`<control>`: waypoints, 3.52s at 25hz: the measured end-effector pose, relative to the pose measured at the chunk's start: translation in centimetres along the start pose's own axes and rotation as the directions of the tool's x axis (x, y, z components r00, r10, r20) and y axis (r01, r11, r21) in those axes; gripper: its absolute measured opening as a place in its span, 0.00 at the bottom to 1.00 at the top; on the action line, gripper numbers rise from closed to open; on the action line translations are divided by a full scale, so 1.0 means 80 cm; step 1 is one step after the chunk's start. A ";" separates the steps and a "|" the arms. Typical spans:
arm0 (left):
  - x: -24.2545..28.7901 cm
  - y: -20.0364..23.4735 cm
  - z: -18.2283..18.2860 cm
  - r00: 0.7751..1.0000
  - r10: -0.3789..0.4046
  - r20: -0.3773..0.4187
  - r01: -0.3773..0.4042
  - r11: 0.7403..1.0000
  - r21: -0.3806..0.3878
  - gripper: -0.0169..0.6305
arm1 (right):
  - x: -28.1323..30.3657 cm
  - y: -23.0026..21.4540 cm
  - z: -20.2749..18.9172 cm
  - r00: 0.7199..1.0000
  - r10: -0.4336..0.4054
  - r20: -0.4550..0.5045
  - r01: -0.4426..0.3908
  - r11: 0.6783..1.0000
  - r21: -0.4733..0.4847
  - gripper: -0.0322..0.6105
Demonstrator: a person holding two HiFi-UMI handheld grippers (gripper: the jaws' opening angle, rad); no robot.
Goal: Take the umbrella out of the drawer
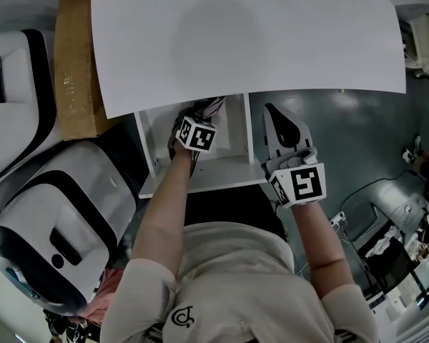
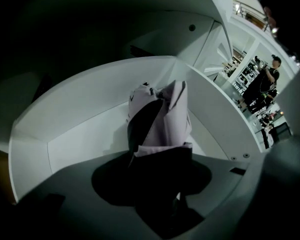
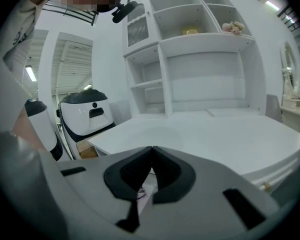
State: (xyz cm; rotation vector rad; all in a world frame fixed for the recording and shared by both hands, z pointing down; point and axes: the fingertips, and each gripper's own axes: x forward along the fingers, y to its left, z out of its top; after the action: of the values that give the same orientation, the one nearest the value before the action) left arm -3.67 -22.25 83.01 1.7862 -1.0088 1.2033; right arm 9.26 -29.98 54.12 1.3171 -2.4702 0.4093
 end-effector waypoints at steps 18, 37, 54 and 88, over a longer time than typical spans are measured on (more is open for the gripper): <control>-0.100 -0.048 0.023 0.988 -0.087 0.125 0.089 0.996 -0.011 0.35 | -0.046 0.034 0.059 0.981 0.137 0.135 -0.130 0.990 -0.057 0.06; -0.360 -0.075 0.121 0.809 0.042 0.586 -0.066 0.998 0.020 0.35 | -0.128 0.068 0.153 0.953 0.170 0.253 -0.132 0.978 -0.160 0.06; -0.617 -0.082 0.168 0.432 0.076 0.899 -0.173 0.985 0.000 0.35 | -0.174 0.082 0.250 0.897 0.175 0.407 -0.096 0.974 -0.207 0.06; -0.669 -0.076 0.166 0.343 0.085 0.936 -0.194 0.981 -0.018 0.36 | -0.180 0.098 0.272 0.875 0.261 0.409 -0.154 0.949 -0.276 0.05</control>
State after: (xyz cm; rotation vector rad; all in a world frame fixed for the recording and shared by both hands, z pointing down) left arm -6.77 -20.90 27.60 2.5646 -1.7820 0.1238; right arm 7.35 -23.45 27.76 1.1446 -2.9348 -0.1630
